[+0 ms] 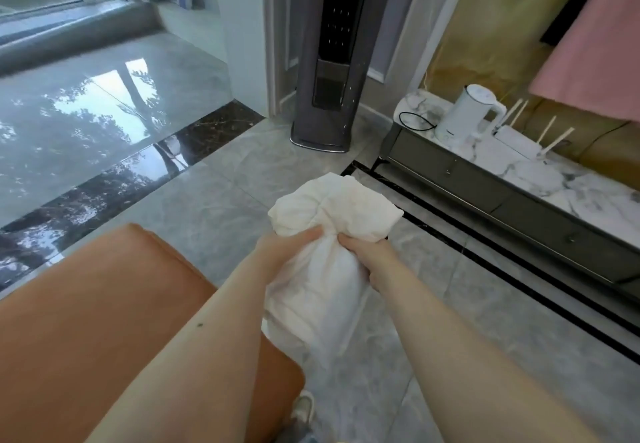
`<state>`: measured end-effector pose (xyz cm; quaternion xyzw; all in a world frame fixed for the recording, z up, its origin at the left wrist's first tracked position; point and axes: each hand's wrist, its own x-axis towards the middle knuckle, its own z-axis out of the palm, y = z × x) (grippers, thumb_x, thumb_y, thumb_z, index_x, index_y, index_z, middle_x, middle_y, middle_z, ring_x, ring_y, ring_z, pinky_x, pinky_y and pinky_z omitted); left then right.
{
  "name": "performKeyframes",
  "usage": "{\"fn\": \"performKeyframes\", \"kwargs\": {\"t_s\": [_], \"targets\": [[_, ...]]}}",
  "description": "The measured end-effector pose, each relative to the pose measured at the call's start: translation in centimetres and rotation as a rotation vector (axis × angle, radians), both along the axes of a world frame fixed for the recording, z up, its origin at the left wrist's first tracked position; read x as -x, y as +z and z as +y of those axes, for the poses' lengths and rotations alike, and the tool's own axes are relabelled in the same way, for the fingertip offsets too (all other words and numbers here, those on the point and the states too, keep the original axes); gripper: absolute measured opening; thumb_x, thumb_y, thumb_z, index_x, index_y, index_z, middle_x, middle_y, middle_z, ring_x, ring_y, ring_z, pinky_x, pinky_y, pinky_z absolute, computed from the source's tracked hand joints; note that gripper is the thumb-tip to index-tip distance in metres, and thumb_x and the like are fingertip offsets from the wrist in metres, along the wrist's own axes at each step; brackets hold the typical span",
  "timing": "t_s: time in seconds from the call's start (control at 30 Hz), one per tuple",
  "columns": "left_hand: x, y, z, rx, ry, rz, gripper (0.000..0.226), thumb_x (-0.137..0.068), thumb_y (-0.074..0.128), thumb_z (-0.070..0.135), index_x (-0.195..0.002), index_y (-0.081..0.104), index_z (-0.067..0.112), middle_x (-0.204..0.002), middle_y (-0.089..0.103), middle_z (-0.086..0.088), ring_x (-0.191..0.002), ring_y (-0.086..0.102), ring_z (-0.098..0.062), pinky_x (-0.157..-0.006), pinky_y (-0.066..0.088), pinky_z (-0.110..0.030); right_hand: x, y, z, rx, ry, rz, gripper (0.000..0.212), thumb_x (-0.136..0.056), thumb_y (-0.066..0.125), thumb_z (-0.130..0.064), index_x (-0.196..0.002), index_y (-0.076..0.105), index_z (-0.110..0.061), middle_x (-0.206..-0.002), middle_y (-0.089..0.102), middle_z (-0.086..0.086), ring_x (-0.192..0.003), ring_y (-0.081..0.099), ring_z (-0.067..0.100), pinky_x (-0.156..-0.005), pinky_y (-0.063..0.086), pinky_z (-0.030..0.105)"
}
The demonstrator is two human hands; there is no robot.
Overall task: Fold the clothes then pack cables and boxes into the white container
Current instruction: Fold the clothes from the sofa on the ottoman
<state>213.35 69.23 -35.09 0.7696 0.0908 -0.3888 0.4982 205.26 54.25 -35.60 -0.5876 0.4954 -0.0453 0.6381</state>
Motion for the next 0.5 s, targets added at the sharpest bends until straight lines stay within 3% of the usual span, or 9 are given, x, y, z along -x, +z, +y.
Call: {"fn": "performKeyframes", "kwargs": {"t_s": [0.1,0.27,0.5], "targets": [[-3.1,-0.3,-1.7,0.047,0.048,-0.023,0.102,-0.051,0.075,0.071,-0.132,0.049,0.015,-0.129,0.056,-0.003,-0.112,0.056,-0.023,-0.091,0.044,-0.031,-3.7,0.2,-2.5,-0.004,0.080,0.003,0.078,-0.063,0.086,-0.027,-0.129,0.052,-0.006,-0.131,0.058,0.008,-0.119,0.056,0.025,-0.102,0.047,0.039],[-10.2,-0.7,-4.6,0.102,0.196,0.006,0.107,-0.050,0.078,0.068,-0.135,0.047,0.013,-0.132,0.055,-0.003,-0.109,0.056,-0.022,-0.086,0.044,-0.030,-12.3,0.7,-6.1,-0.007,0.176,-0.030,0.071,-0.066,0.085,-0.023,-0.127,0.055,-0.005,-0.129,0.060,0.009,-0.116,0.058,0.025,-0.101,0.048,0.038],[-20.3,-0.3,-6.7,0.153,0.341,0.040,0.110,-0.052,0.078,0.067,-0.141,0.038,0.017,-0.142,0.047,-0.002,-0.126,0.049,-0.024,-0.098,0.039,-0.032,-24.4,2.0,-8.6,-0.033,0.325,0.007,0.072,-0.068,0.083,-0.028,-0.129,0.051,-0.006,-0.132,0.056,0.007,-0.117,0.056,0.026,-0.089,0.047,0.031]]}}
